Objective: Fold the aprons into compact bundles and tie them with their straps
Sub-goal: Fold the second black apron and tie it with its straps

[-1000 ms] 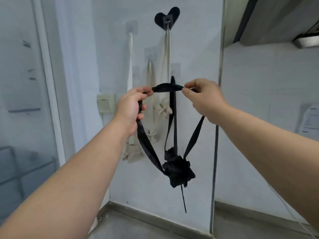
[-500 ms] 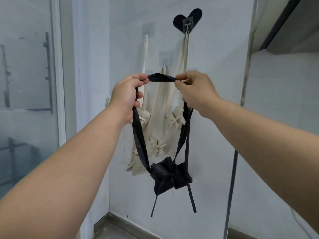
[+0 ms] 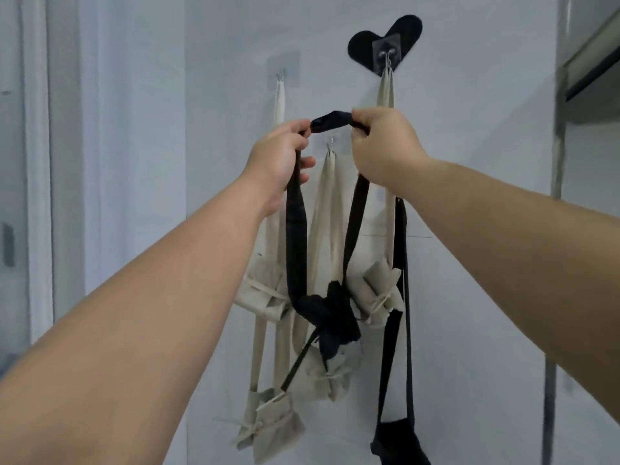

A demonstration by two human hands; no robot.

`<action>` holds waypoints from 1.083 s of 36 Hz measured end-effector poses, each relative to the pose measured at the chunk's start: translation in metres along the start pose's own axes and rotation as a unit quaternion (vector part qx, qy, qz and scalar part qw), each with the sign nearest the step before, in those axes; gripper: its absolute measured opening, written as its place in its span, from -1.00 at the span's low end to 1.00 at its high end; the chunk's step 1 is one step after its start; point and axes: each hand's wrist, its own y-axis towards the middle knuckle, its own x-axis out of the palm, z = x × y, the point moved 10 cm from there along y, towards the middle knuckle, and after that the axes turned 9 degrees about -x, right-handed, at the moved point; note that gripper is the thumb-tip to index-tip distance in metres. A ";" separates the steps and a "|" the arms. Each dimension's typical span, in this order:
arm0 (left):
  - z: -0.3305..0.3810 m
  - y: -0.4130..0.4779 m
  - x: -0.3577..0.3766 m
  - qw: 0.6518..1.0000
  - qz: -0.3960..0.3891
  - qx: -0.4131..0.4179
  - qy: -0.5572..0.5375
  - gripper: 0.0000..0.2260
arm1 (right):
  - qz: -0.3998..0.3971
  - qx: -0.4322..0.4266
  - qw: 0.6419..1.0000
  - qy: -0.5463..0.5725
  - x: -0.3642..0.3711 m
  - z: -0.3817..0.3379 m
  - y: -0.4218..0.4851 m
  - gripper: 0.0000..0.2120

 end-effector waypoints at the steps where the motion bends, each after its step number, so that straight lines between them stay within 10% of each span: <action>1: 0.000 0.005 0.001 1.000 -0.007 0.002 0.005 -0.66 | -0.011 -0.004 1.000 -0.027 0.002 0.001 0.005 -0.67; 9: -0.041 0.006 0.021 0.984 -0.096 -0.032 0.150 -0.66 | -0.218 0.020 0.947 -0.236 0.049 0.023 -0.023 -0.65; 21: -0.056 -0.071 -0.020 0.980 -0.022 0.069 0.183 -0.70 | -0.004 -0.059 0.992 -0.115 0.007 -0.025 -0.095 -0.73; 34: -0.190 -0.154 -0.002 0.945 -0.011 0.001 0.328 -0.62 | -0.123 0.007 0.980 -0.158 0.085 0.010 -0.233 -0.59; 39: -0.199 -0.155 0.005 0.870 -0.030 0.050 0.489 -0.50 | -0.227 0.087 0.959 -0.146 0.109 0.037 -0.252 -0.46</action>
